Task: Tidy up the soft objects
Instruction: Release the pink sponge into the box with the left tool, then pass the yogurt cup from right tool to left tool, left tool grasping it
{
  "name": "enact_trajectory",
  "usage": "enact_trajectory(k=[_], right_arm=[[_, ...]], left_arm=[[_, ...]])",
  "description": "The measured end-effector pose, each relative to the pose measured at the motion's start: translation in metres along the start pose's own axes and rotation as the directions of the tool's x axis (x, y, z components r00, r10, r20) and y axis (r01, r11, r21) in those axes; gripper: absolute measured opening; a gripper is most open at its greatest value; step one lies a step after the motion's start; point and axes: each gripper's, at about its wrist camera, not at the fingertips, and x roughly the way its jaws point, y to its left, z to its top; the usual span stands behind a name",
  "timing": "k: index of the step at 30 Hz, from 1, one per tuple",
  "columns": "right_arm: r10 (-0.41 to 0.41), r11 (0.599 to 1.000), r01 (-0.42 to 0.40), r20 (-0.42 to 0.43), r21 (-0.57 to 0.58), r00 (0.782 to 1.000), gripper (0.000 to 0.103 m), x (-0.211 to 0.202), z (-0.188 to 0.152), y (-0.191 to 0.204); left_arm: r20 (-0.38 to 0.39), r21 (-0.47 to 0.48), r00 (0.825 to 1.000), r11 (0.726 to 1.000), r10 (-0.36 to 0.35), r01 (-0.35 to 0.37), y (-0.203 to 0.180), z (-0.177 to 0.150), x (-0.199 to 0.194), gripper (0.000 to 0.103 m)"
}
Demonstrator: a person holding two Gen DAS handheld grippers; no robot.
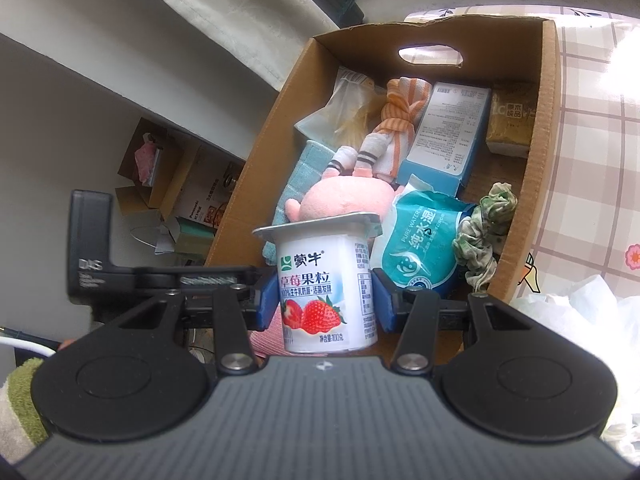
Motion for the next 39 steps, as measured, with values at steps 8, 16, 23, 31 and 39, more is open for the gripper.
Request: enact_trajectory(k=[8,16,23,31,39], right_arm=[[-0.01,0.999,0.01,-0.003,-0.051,1.0,0.047,0.003,-0.002,0.002],[-0.05,0.978,0.039,-0.049,-0.204,0.998,0.047,0.019,-0.022,0.014],[-0.06,0.913,0.045,-0.025,-0.405,0.998,0.047,0.018,-0.036,0.038],[-0.105,0.83,0.081,-0.013,-0.552,0.994,0.047,0.027,-0.048,0.053],[-0.123,0.833,0.091,-0.022,-0.545,0.992,0.05,0.031,-0.055,0.048]], left_arm=[[-0.117,-0.182,0.979,0.972,-0.169,0.146,0.014,-0.003,-0.001,0.083],[-0.027,-0.362,0.889,0.834,-0.457,0.418,0.021,0.015,-0.02,0.096],[-0.161,-0.395,0.796,0.777,-0.583,0.489,0.001,0.024,-0.004,0.096],[-0.261,-0.421,0.762,0.781,-0.592,0.462,-0.008,0.013,0.014,0.077],[-0.285,-0.472,0.744,0.765,-0.604,0.439,-0.002,0.003,0.022,0.068]])
